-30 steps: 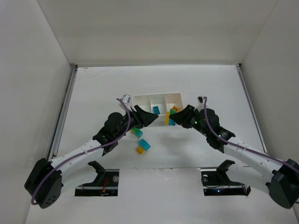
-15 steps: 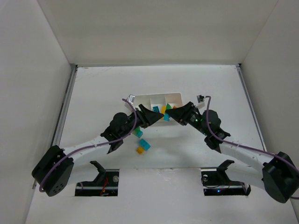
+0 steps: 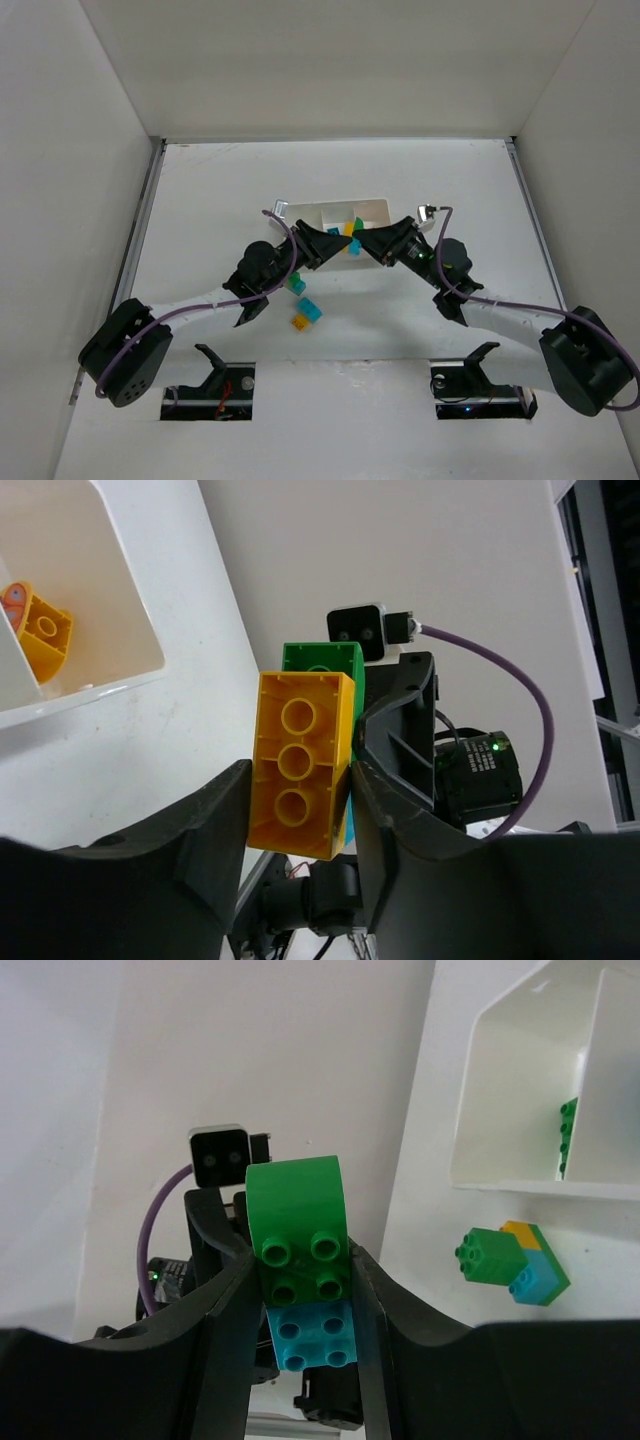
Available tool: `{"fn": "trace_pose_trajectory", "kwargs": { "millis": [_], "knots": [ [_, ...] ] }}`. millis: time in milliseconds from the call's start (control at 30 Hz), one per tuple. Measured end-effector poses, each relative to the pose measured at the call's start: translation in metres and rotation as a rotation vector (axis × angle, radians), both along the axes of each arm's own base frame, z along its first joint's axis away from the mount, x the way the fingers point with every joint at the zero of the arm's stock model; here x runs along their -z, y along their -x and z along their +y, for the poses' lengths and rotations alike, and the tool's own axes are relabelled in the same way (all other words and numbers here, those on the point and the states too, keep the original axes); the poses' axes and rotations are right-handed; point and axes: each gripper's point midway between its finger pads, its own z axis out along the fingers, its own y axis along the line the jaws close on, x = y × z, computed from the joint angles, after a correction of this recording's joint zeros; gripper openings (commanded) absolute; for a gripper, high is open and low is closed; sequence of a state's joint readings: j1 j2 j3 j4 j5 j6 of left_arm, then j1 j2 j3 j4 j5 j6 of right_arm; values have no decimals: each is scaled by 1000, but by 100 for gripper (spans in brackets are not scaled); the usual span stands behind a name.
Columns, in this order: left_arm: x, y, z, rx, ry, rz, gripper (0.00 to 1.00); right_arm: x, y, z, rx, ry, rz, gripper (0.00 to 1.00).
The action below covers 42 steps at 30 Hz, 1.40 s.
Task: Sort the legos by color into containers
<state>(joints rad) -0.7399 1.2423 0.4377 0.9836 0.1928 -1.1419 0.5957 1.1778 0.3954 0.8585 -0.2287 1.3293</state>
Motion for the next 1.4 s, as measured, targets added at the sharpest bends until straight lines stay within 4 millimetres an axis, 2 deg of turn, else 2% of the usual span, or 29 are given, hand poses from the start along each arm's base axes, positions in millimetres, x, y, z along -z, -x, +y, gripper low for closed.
{"fn": "trace_pose_trajectory", "kwargs": {
  "millis": [100, 333, 667, 733, 900, 1267, 1400],
  "knots": [
    [-6, 0, 0, -2, 20, -9, 29, -5, -1, 0, -2, -23, -6, 30],
    [-6, -1, 1, -7, 30, -3, 31, -4, -4, -3, -8, -45, -3, 29],
    [-4, 6, -1, 18, 29, -5, 22, -2, 3, -9, -51, -51, 0, 29],
    [-6, 6, 0, 20, 29, -12, 21, -3, 5, -12, -51, -52, -6, 29],
    [-12, -2, 10, -25, 38, -33, 20, -5, -6, -33, 17, -58, -20, 29],
    [-12, -4, 11, -35, 28, -44, 19, 8, -6, -39, 27, -17, -13, 29],
    [-8, -12, 20, -64, 9, -37, 19, 17, -5, -41, 40, 51, -13, 29]
  ]
}}
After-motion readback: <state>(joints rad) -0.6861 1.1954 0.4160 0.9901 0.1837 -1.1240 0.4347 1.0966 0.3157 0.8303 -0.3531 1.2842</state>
